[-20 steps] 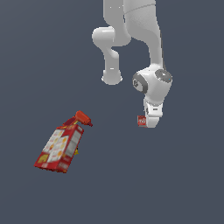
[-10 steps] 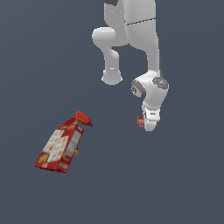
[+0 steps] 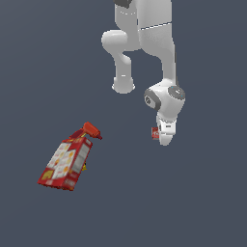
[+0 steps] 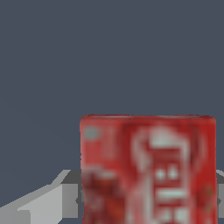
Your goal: Pick up a designated object from a clutter of objects.
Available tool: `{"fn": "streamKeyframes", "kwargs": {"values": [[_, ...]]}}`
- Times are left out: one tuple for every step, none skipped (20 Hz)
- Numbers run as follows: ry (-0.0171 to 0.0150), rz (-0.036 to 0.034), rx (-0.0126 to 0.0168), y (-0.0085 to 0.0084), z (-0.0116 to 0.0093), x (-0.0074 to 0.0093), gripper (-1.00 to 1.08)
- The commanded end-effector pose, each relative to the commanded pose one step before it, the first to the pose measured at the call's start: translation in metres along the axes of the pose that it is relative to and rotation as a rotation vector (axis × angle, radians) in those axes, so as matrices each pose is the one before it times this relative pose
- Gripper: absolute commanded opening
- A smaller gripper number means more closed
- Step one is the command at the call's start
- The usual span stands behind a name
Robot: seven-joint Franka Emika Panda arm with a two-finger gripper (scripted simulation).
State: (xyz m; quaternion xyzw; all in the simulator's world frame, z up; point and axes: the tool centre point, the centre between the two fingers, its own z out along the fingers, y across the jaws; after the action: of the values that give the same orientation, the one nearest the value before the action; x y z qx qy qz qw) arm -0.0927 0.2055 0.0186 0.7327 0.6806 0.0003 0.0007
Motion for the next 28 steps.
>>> {"fn": "streamKeyframes", "kwargs": {"values": [[-0.00024,0.00001,0.00156,-0.00056,0.00092,0.00002,-1.0],[0.0,0.0,0.0,0.0,0.0,0.0,-1.0],[0.0,0.0,0.0,0.0,0.0,0.0,-1.0],[0.00029,-0.00001,-0.00152,0.00055,-0.00084,-0.00001,-1.0],[0.0,0.0,0.0,0.00007,-0.00022,-0.00021,-1.0],[0.0,0.0,0.0,0.00022,-0.00065,-0.00062,-1.0],[0.0,0.0,0.0,0.00037,-0.00108,-0.00103,-1.0],[0.0,0.0,0.0,0.00052,-0.0015,-0.00144,-1.0],[0.0,0.0,0.0,0.00066,-0.00193,-0.00184,-1.0],[0.0,0.0,0.0,0.00081,-0.00235,-0.00225,-1.0],[-0.00042,-0.00024,-0.00006,0.0009,-0.00271,-0.00253,-1.0],[0.0,0.0,0.0,0.00109,-0.00318,-0.00303,-1.0],[0.0,0.0,0.0,0.00123,-0.00358,-0.0034,-1.0],[0.0,0.0,0.0,0.00135,-0.00395,-0.00375,-1.0],[0.0,0.0,0.0,0.00147,-0.00431,-0.00408,-1.0],[-0.00038,-0.0003,0.00007,0.00153,-0.00454,-0.00425,-1.0],[0.0,0.0,0.0,0.0017,-0.00498,-0.00469,-1.0],[0.0,0.0,0.0,0.0018,-0.00529,-0.00498,-1.0],[0.0,0.0,0.0,0.00191,-0.0056,-0.00526,-1.0],[-0.0001,-0.00039,0.00028,0.00195,-0.00577,-0.00534,-1.0],[0.0,0.0,0.0,0.00211,-0.00622,-0.0058,-1.0],[0.0,0.0,0.0,0.00222,-0.00654,-0.00607,-1.0],[0.00034,-0.00023,0.00026,0.00232,-0.00682,-0.00628,-1.0],[0.0004,-0.00018,0.00022,0.00244,-0.00721,-0.00661,-1.0],[0.0,0.0,0.0,0.00255,-0.00752,-0.00688,-1.0],[0.00063,-0.00018,0.00022,0.00256,-0.00758,-0.00689,-1.0],[0.00046,-0.00012,0.00013,0.0026,-0.00769,-0.00696,-1.0],[0.00046,-0.00011,0.0001,0.00265,-0.00784,-0.00707,-1.0]]}}
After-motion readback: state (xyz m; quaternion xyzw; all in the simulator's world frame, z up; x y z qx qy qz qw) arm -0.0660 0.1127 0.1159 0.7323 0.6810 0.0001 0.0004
